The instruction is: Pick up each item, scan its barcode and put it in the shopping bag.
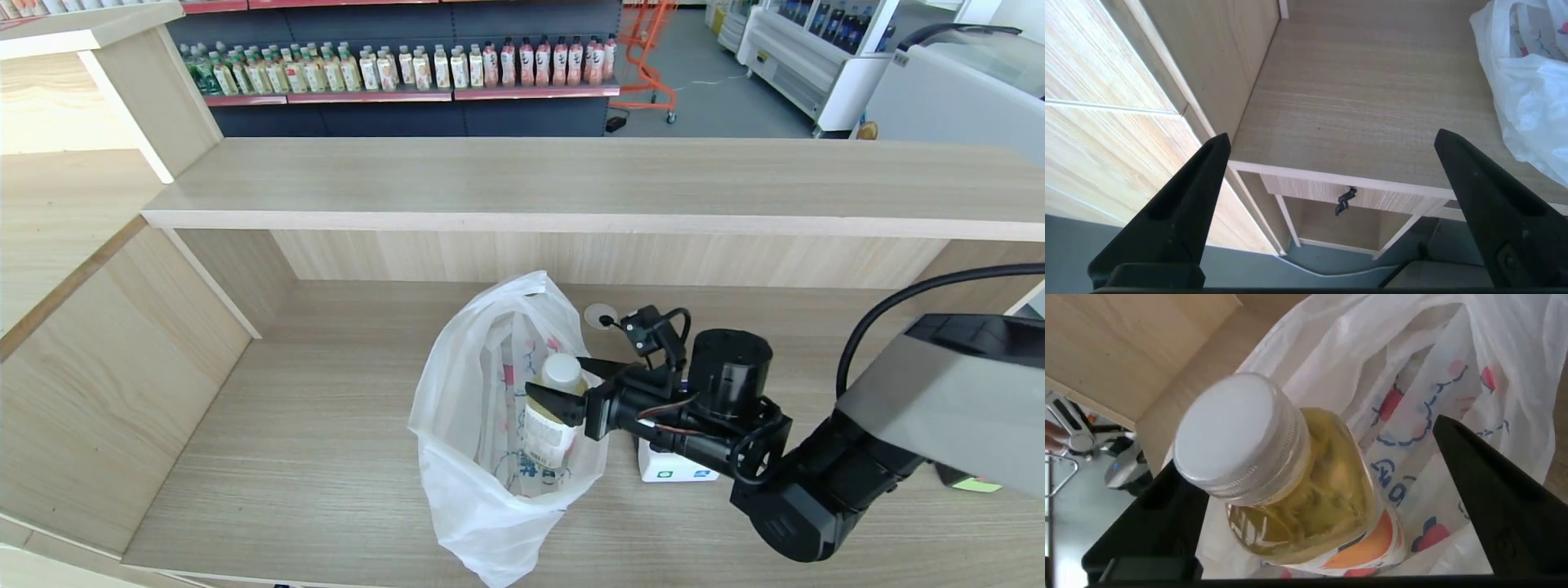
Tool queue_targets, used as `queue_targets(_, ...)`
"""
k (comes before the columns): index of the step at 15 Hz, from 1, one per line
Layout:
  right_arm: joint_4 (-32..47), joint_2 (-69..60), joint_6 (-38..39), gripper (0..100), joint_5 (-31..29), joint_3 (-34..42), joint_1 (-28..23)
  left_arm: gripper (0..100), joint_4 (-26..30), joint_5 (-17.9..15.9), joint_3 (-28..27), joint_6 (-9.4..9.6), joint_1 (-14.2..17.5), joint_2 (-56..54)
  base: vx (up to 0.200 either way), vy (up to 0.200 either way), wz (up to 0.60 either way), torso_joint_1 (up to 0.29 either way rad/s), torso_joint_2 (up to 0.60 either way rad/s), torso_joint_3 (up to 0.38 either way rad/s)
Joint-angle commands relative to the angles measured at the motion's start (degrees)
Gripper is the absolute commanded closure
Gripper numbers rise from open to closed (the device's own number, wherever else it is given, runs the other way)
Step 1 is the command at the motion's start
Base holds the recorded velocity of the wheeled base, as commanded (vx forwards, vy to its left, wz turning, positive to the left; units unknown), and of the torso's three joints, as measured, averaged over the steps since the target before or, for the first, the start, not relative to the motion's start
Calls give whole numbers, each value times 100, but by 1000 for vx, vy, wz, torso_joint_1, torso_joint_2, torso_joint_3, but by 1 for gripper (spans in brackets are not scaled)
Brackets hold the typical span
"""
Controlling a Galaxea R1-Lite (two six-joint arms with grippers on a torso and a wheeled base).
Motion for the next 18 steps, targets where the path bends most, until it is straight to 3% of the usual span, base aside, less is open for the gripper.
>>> queue_targets(1,71,-588,296,0,-1,51,11,0,1,1,0,2,-4,-1,0,0,0,0,0,0)
queue_targets(9,308,-1749,498,0,-28,850,55,0,1,1,0,2,-4,-1,0,0,0,0,0,0)
queue_targets(12,800,-3111,-600,0,-1,1975,-253,0,1,1,0,2,-4,-1,0,0,0,0,0,0)
queue_targets(15,1178,-4025,111,0,-98,2046,-420,0,1,1,0,2,-4,-1,0,0,0,0,0,0)
queue_targets(17,1539,-4368,6,0,-168,2037,-586,0,1,1,0,2,-4,-1,0,0,0,0,0,0)
queue_targets(18,2215,-4684,-293,0,-247,1975,-797,0,1,1,0,2,-4,-1,0,0,0,0,0,0)
